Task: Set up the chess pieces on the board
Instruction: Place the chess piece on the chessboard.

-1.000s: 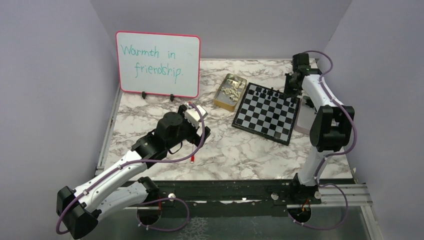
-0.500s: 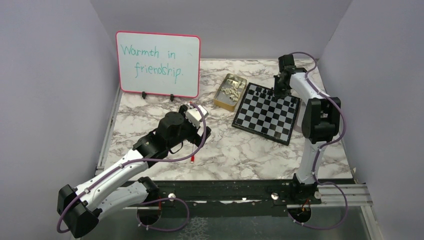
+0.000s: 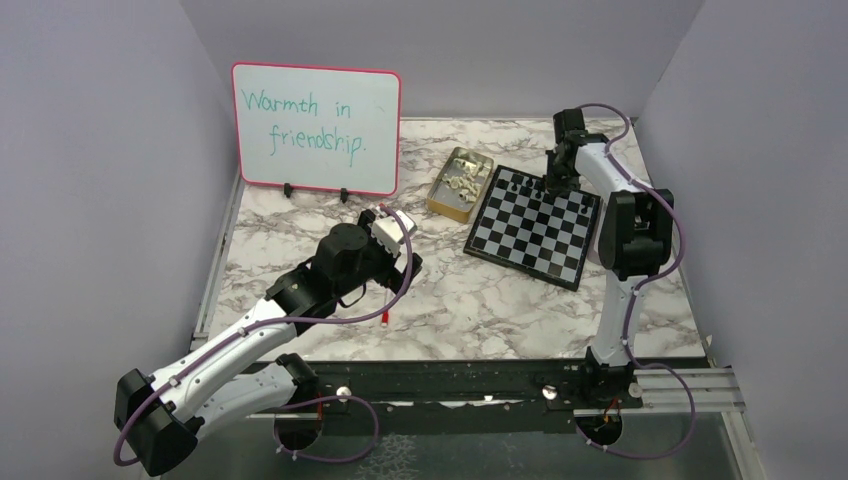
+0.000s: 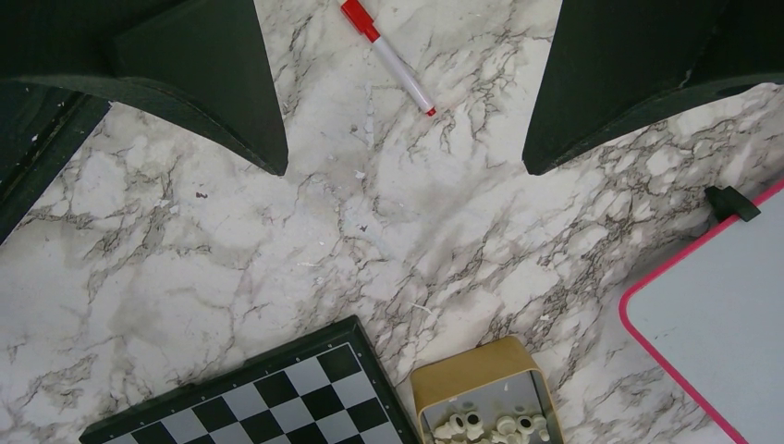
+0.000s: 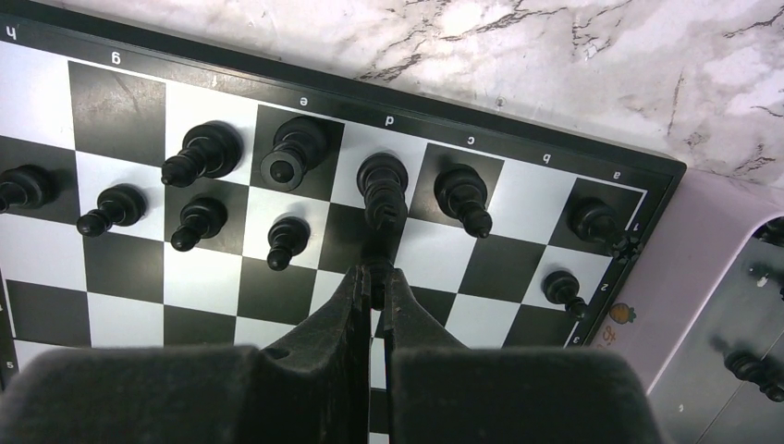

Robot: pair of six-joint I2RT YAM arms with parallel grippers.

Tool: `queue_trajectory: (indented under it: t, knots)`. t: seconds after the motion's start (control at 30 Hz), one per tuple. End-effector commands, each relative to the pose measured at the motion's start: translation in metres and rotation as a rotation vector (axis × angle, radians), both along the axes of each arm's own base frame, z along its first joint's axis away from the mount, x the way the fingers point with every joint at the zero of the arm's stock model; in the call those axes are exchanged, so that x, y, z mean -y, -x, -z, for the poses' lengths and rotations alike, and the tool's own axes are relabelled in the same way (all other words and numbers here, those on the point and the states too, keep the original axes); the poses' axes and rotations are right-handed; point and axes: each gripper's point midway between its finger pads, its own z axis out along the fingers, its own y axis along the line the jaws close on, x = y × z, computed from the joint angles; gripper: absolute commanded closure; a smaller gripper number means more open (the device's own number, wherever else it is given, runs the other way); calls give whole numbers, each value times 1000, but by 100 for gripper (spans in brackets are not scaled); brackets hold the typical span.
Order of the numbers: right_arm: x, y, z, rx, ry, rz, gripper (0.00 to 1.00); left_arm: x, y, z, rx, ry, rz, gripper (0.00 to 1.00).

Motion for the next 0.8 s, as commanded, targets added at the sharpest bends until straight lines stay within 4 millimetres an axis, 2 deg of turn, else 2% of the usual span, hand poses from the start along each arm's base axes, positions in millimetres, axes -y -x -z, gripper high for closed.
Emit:
queue_trajectory:
  t: [0.0, 0.77]
  knots:
    - [0, -11, -3, 23, 18, -3, 93, 2, 3, -3, 14, 10, 16, 1]
    - [-7, -14, 10, -12, -14, -17, 85, 1, 2, -5, 21, 12, 11, 1]
